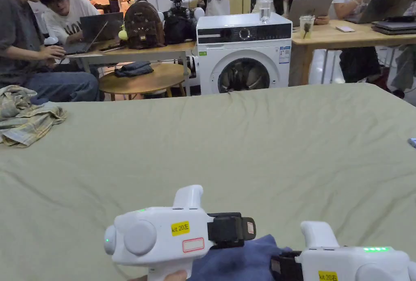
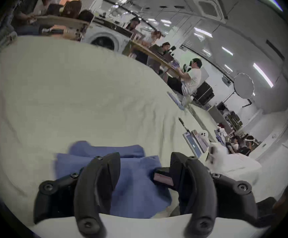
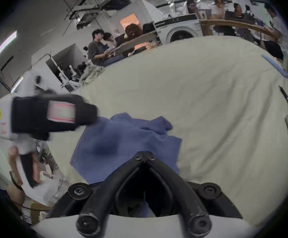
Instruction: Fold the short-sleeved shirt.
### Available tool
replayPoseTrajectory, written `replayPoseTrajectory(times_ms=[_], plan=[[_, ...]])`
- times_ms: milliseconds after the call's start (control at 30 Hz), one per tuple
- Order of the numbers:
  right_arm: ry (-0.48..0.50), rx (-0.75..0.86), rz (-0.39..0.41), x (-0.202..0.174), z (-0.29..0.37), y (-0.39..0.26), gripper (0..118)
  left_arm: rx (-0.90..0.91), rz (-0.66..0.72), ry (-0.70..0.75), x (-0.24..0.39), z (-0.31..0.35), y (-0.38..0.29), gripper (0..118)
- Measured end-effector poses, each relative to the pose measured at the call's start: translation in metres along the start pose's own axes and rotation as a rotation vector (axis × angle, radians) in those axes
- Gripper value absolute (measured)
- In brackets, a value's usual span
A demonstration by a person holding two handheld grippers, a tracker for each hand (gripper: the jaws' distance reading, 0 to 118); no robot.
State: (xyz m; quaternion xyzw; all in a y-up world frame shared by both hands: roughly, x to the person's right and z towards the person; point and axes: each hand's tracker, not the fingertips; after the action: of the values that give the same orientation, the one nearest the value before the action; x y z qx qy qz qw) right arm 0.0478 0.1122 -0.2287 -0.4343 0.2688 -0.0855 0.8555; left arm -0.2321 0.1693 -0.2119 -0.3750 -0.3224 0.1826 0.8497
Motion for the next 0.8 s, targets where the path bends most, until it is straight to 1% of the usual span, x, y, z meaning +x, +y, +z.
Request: replayPoseTrajectory(times_ms=[67,100,133,233,300,433,533,600,633,700,733,767,800], plan=[[-0.082,-0.048,0.041,-0.005,-0.02,0.002,0,0.029,0.015,0.021,-0.017,0.025,-0.005,61],[-0.113,-0.084,0.077,-0.007,-0.028,0.003,0,0.028,0.03,0.027,-0.027,0.034,-0.008,63],[-0.118,-0.087,0.096,-0.008,-0.033,0.004,0,0.027,0.06,0.043,-0.039,0.043,-0.013,64],[-0.117,-0.103,0.089,-0.01,-0.029,0.011,0,0.013,0.16,0.057,-0.067,0.053,-0.029,64],[-0.117,-0.113,0.101,-0.009,-0.03,0.011,0,0.006,0.221,0.023,-0.082,0.05,-0.04,64],[-0.11,-0.109,0.082,-0.007,-0.028,0.01,0,-0.013,0.395,-0.114,-0.103,0.026,-0.06,64],[-0.108,-0.106,0.076,-0.006,-0.028,0.01,0,-0.056,0.491,-0.227,-0.112,0.002,-0.071,64],[-0.11,-0.104,0.076,-0.007,-0.027,0.01,0,-0.012,0.516,-0.207,-0.115,-0.005,-0.075,64],[-0.112,-0.102,0.075,-0.007,-0.028,0.009,0,-0.006,0.529,-0.206,-0.116,-0.007,-0.076,62],[-0.114,-0.097,0.075,-0.007,-0.028,0.008,0,-0.005,0.524,-0.202,-0.116,-0.009,-0.077,36],[-0.112,-0.092,0.074,-0.007,-0.027,0.007,0,-0.01,0.489,-0.135,-0.115,-0.009,-0.077,36],[-0.107,-0.088,0.071,-0.007,-0.027,0.006,0,-0.022,0.463,-0.099,-0.113,-0.008,-0.077,33],[-0.108,-0.085,0.07,-0.007,-0.027,0.005,0,-0.008,0.458,-0.12,-0.11,-0.009,-0.078,28]])
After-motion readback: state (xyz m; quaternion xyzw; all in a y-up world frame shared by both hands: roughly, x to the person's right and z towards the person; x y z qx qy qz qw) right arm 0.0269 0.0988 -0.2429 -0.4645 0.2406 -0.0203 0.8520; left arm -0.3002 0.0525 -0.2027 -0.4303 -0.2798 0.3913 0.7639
